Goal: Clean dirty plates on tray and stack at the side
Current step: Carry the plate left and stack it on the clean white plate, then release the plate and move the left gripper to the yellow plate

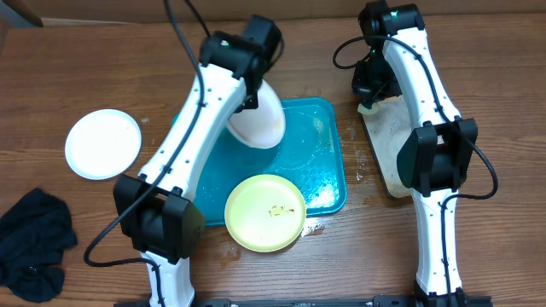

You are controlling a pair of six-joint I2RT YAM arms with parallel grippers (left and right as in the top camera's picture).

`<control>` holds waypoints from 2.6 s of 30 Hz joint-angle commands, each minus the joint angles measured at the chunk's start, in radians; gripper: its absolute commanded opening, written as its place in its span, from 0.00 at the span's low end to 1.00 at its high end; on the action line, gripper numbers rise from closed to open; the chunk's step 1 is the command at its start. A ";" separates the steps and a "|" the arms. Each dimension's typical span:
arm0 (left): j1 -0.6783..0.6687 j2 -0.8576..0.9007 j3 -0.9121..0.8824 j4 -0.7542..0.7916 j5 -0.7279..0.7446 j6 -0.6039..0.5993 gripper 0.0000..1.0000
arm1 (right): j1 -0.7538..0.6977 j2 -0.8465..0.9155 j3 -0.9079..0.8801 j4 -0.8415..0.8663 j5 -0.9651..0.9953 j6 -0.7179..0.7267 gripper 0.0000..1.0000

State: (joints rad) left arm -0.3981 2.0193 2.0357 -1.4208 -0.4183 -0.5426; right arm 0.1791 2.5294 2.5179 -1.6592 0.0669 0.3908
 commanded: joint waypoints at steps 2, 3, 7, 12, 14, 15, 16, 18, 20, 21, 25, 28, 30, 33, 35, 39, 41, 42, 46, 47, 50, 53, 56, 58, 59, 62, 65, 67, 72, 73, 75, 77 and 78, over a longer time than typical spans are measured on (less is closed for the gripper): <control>0.073 0.014 0.015 0.056 0.281 0.039 0.04 | 0.001 -0.004 0.023 -0.007 -0.009 -0.006 0.04; 0.094 0.013 0.015 0.069 0.318 0.048 0.04 | 0.001 -0.004 0.023 -0.010 -0.011 -0.006 0.04; 0.193 0.002 0.015 0.094 0.417 0.071 0.04 | 0.001 -0.004 0.023 -0.017 -0.020 -0.005 0.04; 0.357 -0.042 0.015 0.083 0.435 0.076 0.04 | 0.001 -0.004 0.023 -0.026 -0.021 -0.002 0.04; 0.433 -0.063 0.015 0.072 0.443 0.079 0.04 | 0.001 -0.004 0.023 -0.030 -0.021 -0.002 0.04; 0.469 -0.071 0.015 0.064 0.446 0.080 0.04 | 0.001 -0.004 0.023 -0.032 -0.024 -0.002 0.04; 0.503 -0.078 0.015 0.056 0.451 0.085 0.04 | 0.001 -0.004 0.023 -0.034 -0.027 -0.002 0.04; 0.575 -0.091 0.015 0.034 0.463 0.107 0.04 | 0.001 -0.004 0.023 -0.035 -0.040 -0.003 0.04; 0.644 -0.098 0.014 0.014 0.463 0.110 0.04 | 0.001 -0.004 0.023 -0.035 -0.063 -0.003 0.04; 0.684 -0.100 0.014 0.007 0.464 0.110 0.05 | 0.001 -0.004 0.023 -0.035 -0.070 -0.003 0.04; 0.818 -0.102 0.001 -0.010 0.484 0.119 0.05 | 0.001 -0.004 0.023 -0.035 -0.088 -0.003 0.04; 0.898 -0.117 -0.058 0.021 0.507 0.158 0.04 | 0.001 -0.004 0.023 -0.035 -0.088 -0.005 0.04; 0.939 -0.151 -0.145 0.080 0.525 0.187 0.05 | 0.001 -0.004 0.023 -0.035 -0.088 -0.006 0.04; 0.991 -0.232 -0.335 0.208 0.556 0.207 0.05 | 0.001 -0.004 0.023 -0.035 -0.088 -0.008 0.04; 1.025 -0.294 -0.470 0.303 0.604 0.221 0.04 | 0.001 -0.004 0.023 -0.035 -0.096 -0.026 0.04; 1.094 -0.395 -0.678 0.452 0.653 0.233 0.04 | 0.001 -0.004 0.023 -0.035 -0.114 -0.032 0.04; 1.127 -0.422 -0.742 0.496 0.654 0.243 0.04 | 0.001 -0.004 0.023 -0.035 -0.126 -0.033 0.04; 1.142 -0.427 -0.760 0.513 0.675 0.236 0.04 | 0.001 -0.004 0.023 -0.035 -0.126 -0.033 0.04; 1.204 -0.428 -0.800 0.576 0.738 0.237 0.04 | 0.001 -0.004 0.023 -0.035 -0.126 -0.033 0.04; 1.213 -0.428 -0.803 0.587 0.738 0.243 0.04 | 0.001 -0.004 0.023 -0.035 -0.130 -0.035 0.04; 1.228 -0.421 -0.805 0.629 0.741 0.244 0.04 | 0.001 -0.004 0.023 -0.035 -0.148 -0.051 0.04; 1.229 -0.409 -0.805 0.668 0.742 0.252 0.04 | 0.001 -0.004 0.023 -0.035 -0.148 -0.052 0.04; 1.227 -0.375 -0.805 0.689 0.757 0.252 0.04 | 0.001 -0.004 0.023 -0.035 -0.148 -0.058 0.04; 1.224 -0.341 -0.805 0.695 0.760 0.252 0.04 | 0.001 -0.004 0.023 -0.035 -0.148 -0.059 0.04; 1.222 -0.324 -0.805 0.695 0.760 0.252 0.04 | 0.001 -0.004 0.023 -0.035 -0.148 -0.059 0.04; 1.220 -0.275 -0.805 0.697 0.760 0.251 0.04 | 0.001 -0.004 0.023 -0.035 -0.148 -0.060 0.04; 1.220 -0.248 -0.805 0.708 0.760 0.252 0.05 | 0.001 -0.004 0.023 -0.035 -0.148 -0.066 0.04; 1.220 -0.241 -0.805 0.721 0.759 0.260 0.10 | 0.001 -0.004 0.023 -0.035 -0.151 -0.075 0.04; 1.222 -0.241 -0.805 0.760 0.752 0.259 0.11 | 0.001 -0.004 0.023 -0.035 -0.151 -0.078 0.04; 1.223 -0.241 -0.805 0.766 0.751 0.258 0.11 | 0.001 -0.004 0.023 -0.035 -0.151 -0.078 0.04; 1.223 -0.241 -0.805 0.775 0.751 0.259 0.11 | 0.001 -0.004 0.023 -0.035 -0.151 -0.078 0.04; 1.222 -0.241 -0.805 0.774 0.751 0.260 0.15 | 0.001 -0.004 0.023 -0.035 -0.151 -0.078 0.04; 1.217 -0.241 -0.805 0.774 0.752 0.261 0.22 | 0.001 -0.004 0.023 -0.035 -0.151 -0.078 0.04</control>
State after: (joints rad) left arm 0.8265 1.7771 1.2346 -0.6498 0.3202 -0.3042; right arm 0.1791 2.5294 2.5179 -1.6947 -0.0753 0.3199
